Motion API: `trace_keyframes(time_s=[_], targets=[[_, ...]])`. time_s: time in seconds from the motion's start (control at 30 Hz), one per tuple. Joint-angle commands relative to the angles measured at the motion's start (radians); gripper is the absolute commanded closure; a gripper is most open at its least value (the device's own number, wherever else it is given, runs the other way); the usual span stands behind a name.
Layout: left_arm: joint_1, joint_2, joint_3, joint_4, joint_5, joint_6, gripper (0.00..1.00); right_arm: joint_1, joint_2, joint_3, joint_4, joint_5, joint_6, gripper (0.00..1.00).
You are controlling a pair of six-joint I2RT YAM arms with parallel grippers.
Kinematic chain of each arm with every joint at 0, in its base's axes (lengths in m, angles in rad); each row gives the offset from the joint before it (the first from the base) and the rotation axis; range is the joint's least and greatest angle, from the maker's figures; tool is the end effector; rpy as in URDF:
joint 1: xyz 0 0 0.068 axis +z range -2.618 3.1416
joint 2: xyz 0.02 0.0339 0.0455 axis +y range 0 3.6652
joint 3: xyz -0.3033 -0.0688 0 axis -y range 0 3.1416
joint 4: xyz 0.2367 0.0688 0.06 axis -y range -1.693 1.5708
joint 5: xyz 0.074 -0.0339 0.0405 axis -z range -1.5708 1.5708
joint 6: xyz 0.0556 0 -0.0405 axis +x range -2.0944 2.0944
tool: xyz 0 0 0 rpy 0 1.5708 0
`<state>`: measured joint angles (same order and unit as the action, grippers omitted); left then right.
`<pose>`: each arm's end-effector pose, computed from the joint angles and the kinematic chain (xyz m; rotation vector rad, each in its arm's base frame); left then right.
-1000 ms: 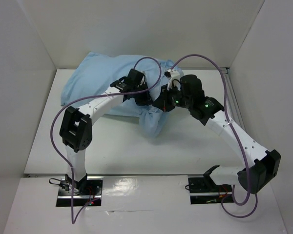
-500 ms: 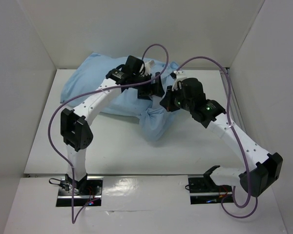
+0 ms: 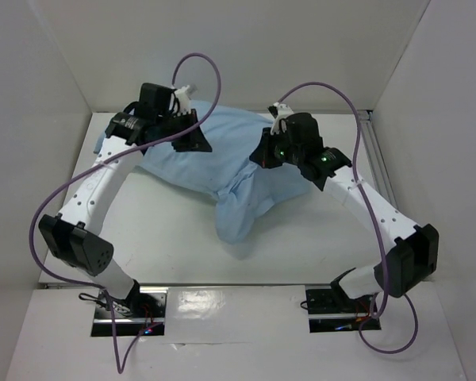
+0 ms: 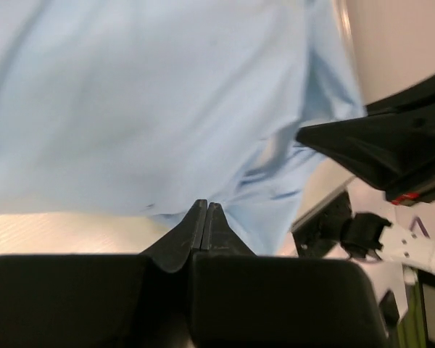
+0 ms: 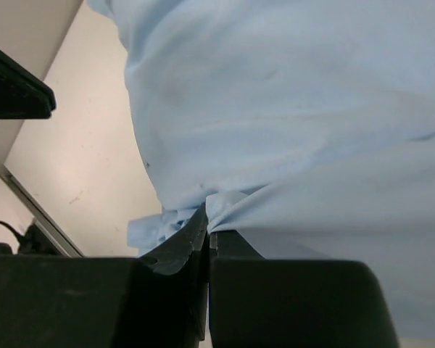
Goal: Put the pillow into the pillowcase
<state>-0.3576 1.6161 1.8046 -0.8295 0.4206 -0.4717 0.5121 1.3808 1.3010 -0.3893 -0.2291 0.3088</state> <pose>0.3246 -0.1455 0.4452 0.1142 2.3010 -0.9104 0.2708 0.1667 0.3943 -0.3615 2.0785 0.7378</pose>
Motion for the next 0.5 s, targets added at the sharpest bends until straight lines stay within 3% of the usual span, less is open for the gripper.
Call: trace_keyframes(time_s=[0.0, 0.03, 0.07, 0.1, 0.13, 0.17, 0.2, 0.23, 0.3, 0.47], targets=[[0.048, -0.022, -0.063, 0.040, -0.074, 0.002, 1.00, -0.004, 0.056, 0.119, 0.217, -0.030, 0.032, 1.00], [0.060, -0.045, -0.080, 0.040, -0.091, 0.002, 1.00, -0.004, 0.076, 0.138, 0.217, 0.008, 0.041, 0.96], [0.077, -0.054, -0.117, 0.040, -0.127, -0.025, 1.00, -0.004, 0.102, 0.167, 0.187, 0.063, 0.050, 0.78], [0.116, -0.055, -0.137, 0.040, -0.137, -0.036, 0.95, -0.021, 0.185, 0.275, 0.065, 0.156, 0.050, 0.54], [0.141, -0.068, -0.160, 0.053, -0.146, -0.048, 0.82, -0.036, 0.236, 0.353, -0.027, 0.203, 0.059, 0.30], [0.169, -0.080, -0.183, 0.053, -0.155, -0.073, 0.52, -0.050, 0.282, 0.433, -0.119, 0.247, 0.059, 0.25], [0.225, -0.081, -0.227, 0.053, -0.155, -0.073, 0.37, -0.050, 0.353, 0.566, -0.275, 0.288, 0.059, 0.22], [0.256, -0.091, -0.250, 0.078, -0.155, -0.091, 0.29, -0.060, 0.371, 0.613, -0.336, 0.383, 0.059, 0.22], [0.316, -0.091, -0.302, 0.090, -0.131, -0.119, 0.21, -0.060, 0.354, 0.629, -0.378, 0.430, 0.059, 0.20], [0.457, -0.113, -0.379, 0.130, -0.140, -0.183, 0.20, -0.060, 0.060, 0.322, -0.269, 0.426, 0.069, 0.23]])
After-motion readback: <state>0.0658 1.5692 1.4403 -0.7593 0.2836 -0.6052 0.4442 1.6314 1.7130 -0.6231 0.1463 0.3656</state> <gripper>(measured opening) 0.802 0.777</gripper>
